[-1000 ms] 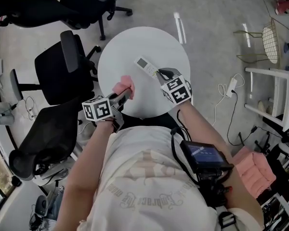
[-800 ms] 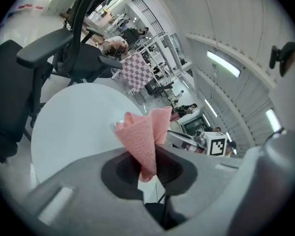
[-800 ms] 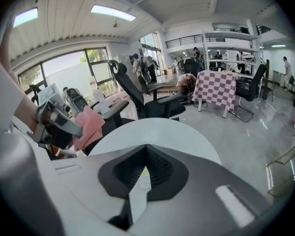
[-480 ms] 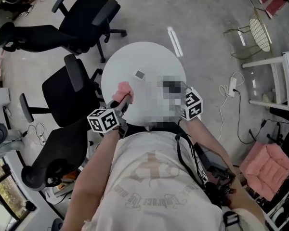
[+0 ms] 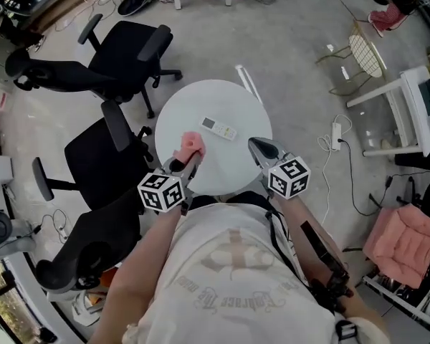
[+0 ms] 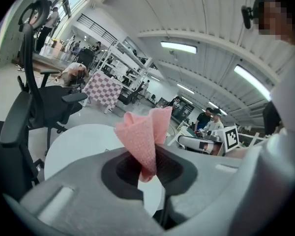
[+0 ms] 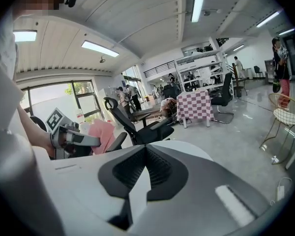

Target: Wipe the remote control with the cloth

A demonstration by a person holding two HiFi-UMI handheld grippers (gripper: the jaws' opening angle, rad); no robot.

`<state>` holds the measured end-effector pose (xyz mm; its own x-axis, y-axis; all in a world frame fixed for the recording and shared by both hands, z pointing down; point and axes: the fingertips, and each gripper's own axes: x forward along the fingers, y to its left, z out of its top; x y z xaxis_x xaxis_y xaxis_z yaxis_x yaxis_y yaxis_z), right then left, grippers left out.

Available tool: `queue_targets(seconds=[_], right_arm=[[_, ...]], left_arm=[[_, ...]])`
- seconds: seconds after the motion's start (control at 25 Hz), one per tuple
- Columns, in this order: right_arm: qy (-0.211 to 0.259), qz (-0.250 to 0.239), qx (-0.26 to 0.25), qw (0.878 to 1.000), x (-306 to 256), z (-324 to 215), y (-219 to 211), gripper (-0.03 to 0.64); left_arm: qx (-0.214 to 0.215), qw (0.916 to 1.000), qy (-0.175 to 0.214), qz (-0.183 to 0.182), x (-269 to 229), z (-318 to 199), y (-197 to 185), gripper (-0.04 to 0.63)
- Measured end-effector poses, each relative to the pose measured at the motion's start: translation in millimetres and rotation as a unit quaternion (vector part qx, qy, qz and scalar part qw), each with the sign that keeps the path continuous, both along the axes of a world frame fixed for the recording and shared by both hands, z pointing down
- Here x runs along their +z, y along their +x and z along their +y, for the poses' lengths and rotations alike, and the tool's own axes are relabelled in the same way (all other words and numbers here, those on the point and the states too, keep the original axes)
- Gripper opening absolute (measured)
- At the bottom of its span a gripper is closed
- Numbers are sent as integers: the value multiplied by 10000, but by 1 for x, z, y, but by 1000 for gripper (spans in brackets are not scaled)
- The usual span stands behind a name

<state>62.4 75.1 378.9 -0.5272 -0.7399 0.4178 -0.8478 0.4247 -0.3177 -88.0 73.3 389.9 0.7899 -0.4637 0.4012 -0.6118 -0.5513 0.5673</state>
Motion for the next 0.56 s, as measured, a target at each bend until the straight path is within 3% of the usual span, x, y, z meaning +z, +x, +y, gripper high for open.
queue_targets(seconds=[0.24,0.56], right_arm=[[212,103,190,9995,-15,16,2,6],[308,145,249,9991,-22,20,5,6]], left_arm=[[295,9991,296,50,-17,6,8,43],[504,9979,410,20,-24,3,20,43]])
